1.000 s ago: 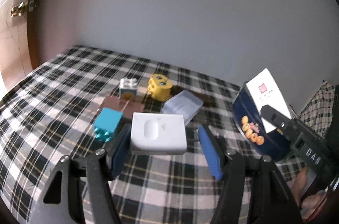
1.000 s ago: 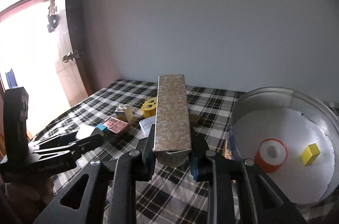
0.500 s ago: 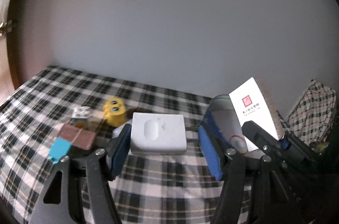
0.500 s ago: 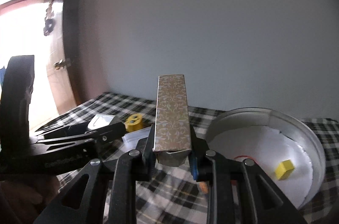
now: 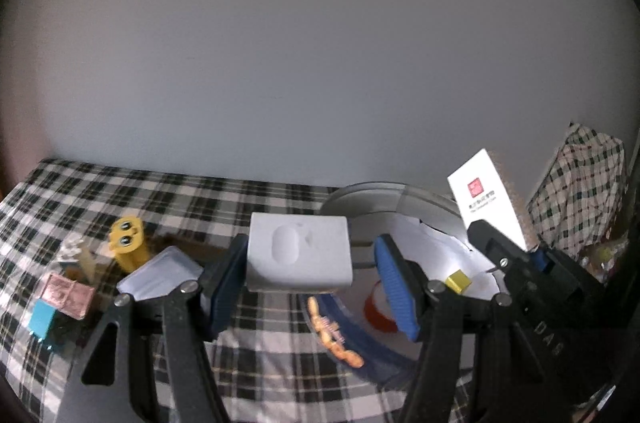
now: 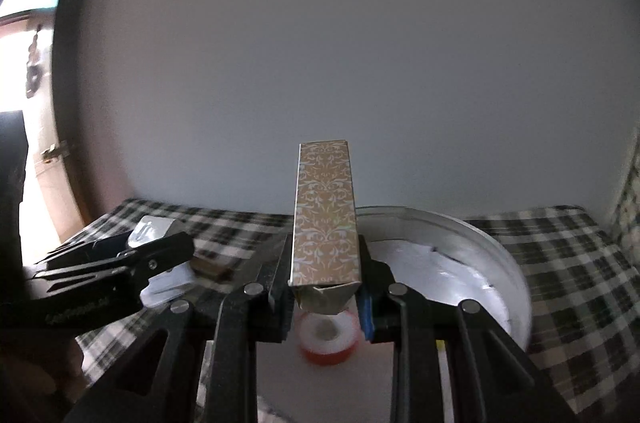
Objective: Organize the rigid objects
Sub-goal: 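Carry the white box and floral box over the cookie tin with both tools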
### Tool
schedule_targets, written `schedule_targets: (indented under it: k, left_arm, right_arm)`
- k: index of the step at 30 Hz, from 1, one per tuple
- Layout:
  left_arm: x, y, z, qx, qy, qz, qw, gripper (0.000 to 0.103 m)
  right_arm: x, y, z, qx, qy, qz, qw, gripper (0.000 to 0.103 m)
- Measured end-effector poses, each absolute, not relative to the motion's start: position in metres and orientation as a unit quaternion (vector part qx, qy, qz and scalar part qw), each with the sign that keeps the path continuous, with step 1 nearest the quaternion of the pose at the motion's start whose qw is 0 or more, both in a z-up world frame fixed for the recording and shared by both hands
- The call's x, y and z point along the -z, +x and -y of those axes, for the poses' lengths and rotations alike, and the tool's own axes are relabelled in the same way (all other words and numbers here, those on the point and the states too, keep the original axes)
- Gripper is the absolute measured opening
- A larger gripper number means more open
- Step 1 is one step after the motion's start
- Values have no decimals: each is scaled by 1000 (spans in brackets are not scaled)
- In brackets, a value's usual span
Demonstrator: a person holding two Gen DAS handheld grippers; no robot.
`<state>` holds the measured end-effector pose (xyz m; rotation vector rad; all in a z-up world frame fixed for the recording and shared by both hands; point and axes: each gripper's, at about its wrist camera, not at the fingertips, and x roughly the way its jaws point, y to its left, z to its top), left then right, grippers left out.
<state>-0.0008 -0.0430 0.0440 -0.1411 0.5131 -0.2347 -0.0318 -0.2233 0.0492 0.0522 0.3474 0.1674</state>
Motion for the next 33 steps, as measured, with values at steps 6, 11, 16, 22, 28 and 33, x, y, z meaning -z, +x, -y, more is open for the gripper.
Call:
schedule_targets:
  k: [6,11,16,22,28,33]
  left_arm:
    - [-42,14,71,121,-54,-257,957,63]
    - [-42,25,88,128,-48,-261,956,63]
    - [-40,37,105,128,-35,-268,954,63]
    - [-36,51,123,130,-26,-283,950,63]
    - [-36,62,138,131,-16,-294,947,63]
    - [-34,72,146,125,-9,-310,942,63]
  right_arm:
    - [-47,-22,259,-34,39,-175,983,27]
    - [-45,-15,285,1,50,-181,982,27]
    - [-43,-8,303,34,44,-187,981,27]
    - [-34,3,311,61,42,-205,976,27]
    - [-37,0,311,68,38,-212,974,27]
    - [-31,12,315,70,36,-224,971,27]
